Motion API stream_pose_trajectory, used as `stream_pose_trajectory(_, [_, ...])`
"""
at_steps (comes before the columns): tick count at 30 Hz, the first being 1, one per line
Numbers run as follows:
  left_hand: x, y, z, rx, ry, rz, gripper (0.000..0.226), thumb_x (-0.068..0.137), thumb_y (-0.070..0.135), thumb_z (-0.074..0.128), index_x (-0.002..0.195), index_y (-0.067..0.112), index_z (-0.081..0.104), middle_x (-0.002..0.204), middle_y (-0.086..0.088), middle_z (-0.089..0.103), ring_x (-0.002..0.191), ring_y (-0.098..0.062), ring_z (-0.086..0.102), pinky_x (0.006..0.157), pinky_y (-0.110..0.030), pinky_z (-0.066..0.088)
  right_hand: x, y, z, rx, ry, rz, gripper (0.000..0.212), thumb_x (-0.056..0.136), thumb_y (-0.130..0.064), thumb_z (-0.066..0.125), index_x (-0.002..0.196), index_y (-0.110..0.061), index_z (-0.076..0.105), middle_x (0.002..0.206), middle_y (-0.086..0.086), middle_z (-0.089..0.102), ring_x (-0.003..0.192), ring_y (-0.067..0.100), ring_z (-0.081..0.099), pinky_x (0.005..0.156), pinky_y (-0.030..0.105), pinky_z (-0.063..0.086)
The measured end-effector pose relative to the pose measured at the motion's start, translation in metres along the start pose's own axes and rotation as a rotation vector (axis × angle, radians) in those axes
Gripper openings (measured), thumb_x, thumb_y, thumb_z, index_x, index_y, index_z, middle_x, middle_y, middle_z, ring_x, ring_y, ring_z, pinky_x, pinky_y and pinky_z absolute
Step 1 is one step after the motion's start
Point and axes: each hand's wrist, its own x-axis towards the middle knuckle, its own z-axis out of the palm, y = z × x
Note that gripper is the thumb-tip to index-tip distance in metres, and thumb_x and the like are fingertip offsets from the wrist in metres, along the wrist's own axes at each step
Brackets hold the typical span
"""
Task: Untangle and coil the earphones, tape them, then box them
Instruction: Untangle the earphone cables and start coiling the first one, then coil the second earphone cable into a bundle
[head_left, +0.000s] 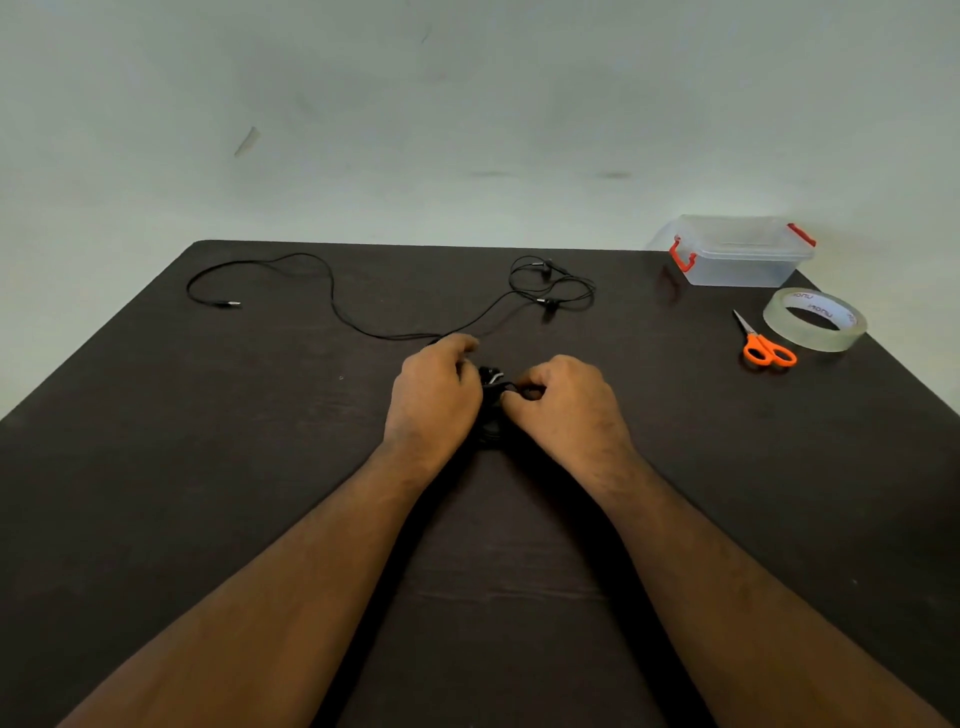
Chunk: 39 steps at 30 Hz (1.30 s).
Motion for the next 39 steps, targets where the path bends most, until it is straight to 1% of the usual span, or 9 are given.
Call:
stream_pose_trajectory(6, [0.004,-0.008,0.002,-0.101,0.078,-0.022,0.027,0.094,0.012,0.051,0.114,0.015,0.070,0.111,0.001,0.071,0.105,-0.012,0.064,0.096,-0.033,0.051,-0.004,-0.001,-0.001,0.079,0.012,-0.006,0.023,0.080,-0.037,0.058,0.083,-0.021,0.074,0.070,-0.006,0.063,0.065,0.007,0.060,0.056,0.022,0.049])
stream_pose_trajectory(8, [0.005,-0.009,0.001,-0.162,0.124,-0.025,0.024,0.093,0.011,0.055,0.110,0.015,0.072,0.105,0.004,0.072,0.096,-0.006,0.065,0.091,-0.026,0.053,-0.005,-0.001,-0.002,0.131,0.010,-0.001,0.025,0.080,-0.037,0.056,0.085,-0.021,0.074,0.068,-0.007,0.065,0.064,0.006,0.062,0.062,0.028,0.055])
stream_pose_trajectory(11, [0.004,-0.009,-0.004,-0.213,0.195,0.023,0.021,0.093,0.011,0.058,0.109,0.015,0.071,0.097,0.008,0.070,0.087,0.000,0.064,0.082,-0.015,0.052,-0.004,0.000,-0.003,0.194,0.033,0.018,0.022,0.082,-0.034,0.057,0.085,-0.022,0.075,0.069,-0.011,0.068,0.065,0.003,0.063,0.063,0.025,0.055])
stream_pose_trajectory(15, [0.007,-0.016,-0.018,-0.167,0.259,0.069,0.022,0.094,0.010,0.057,0.111,0.013,0.071,0.103,0.003,0.070,0.094,-0.007,0.065,0.086,-0.022,0.053,0.002,0.003,-0.003,0.271,0.070,0.066,0.022,0.083,-0.028,0.057,0.077,-0.019,0.075,0.069,-0.010,0.071,0.064,0.005,0.066,0.061,0.027,0.057])
stream_pose_trajectory(22, [0.028,-0.048,-0.051,-0.104,0.313,-0.079,0.023,0.093,0.007,0.055,0.108,0.010,0.072,0.104,-0.003,0.071,0.096,-0.015,0.066,0.088,-0.023,0.051,0.020,0.002,-0.009,0.300,0.093,0.070,0.023,0.087,-0.029,0.064,0.073,-0.015,0.074,0.065,-0.003,0.070,0.061,0.015,0.066,0.062,0.032,0.057])
stream_pose_trajectory(27, [0.044,-0.085,-0.091,-0.027,0.318,-0.175,0.024,0.092,0.007,0.055,0.108,0.011,0.072,0.106,-0.003,0.071,0.098,-0.015,0.065,0.086,-0.021,0.046,0.049,-0.029,-0.014,0.247,0.097,-0.118,0.021,0.087,-0.030,0.064,0.075,-0.016,0.074,0.072,-0.006,0.072,0.067,0.011,0.066,0.069,0.033,0.057])
stream_pose_trajectory(31, [0.059,-0.130,-0.139,0.126,0.325,-0.220,0.024,0.092,0.009,0.056,0.110,0.010,0.071,0.111,-0.004,0.070,0.099,-0.015,0.063,0.086,-0.023,0.044,0.078,-0.090,0.004,0.240,-0.049,-0.332,0.016,0.088,-0.029,0.065,0.082,-0.019,0.076,0.080,-0.011,0.073,0.074,0.002,0.065,0.071,0.023,0.053])
stream_pose_trajectory(35, [0.075,-0.156,-0.155,0.117,0.289,-0.304,0.026,0.088,0.012,0.058,0.110,0.015,0.071,0.099,-0.002,0.070,0.090,-0.020,0.066,0.086,-0.032,0.053,0.103,-0.139,0.050,0.180,-0.169,-0.451,0.017,0.085,-0.029,0.066,0.078,-0.017,0.074,0.077,-0.008,0.072,0.072,0.006,0.065,0.070,0.027,0.054])
stream_pose_trajectory(39, [0.099,-0.162,-0.157,0.162,0.242,-0.336,0.032,0.087,0.021,0.060,0.118,0.021,0.069,0.110,-0.002,0.071,0.106,-0.025,0.065,0.095,-0.037,0.051,0.122,-0.159,0.094,0.126,-0.216,-0.519,0.016,0.086,-0.026,0.066,0.084,-0.014,0.075,0.083,-0.003,0.071,0.077,0.011,0.064,0.073,0.027,0.052])
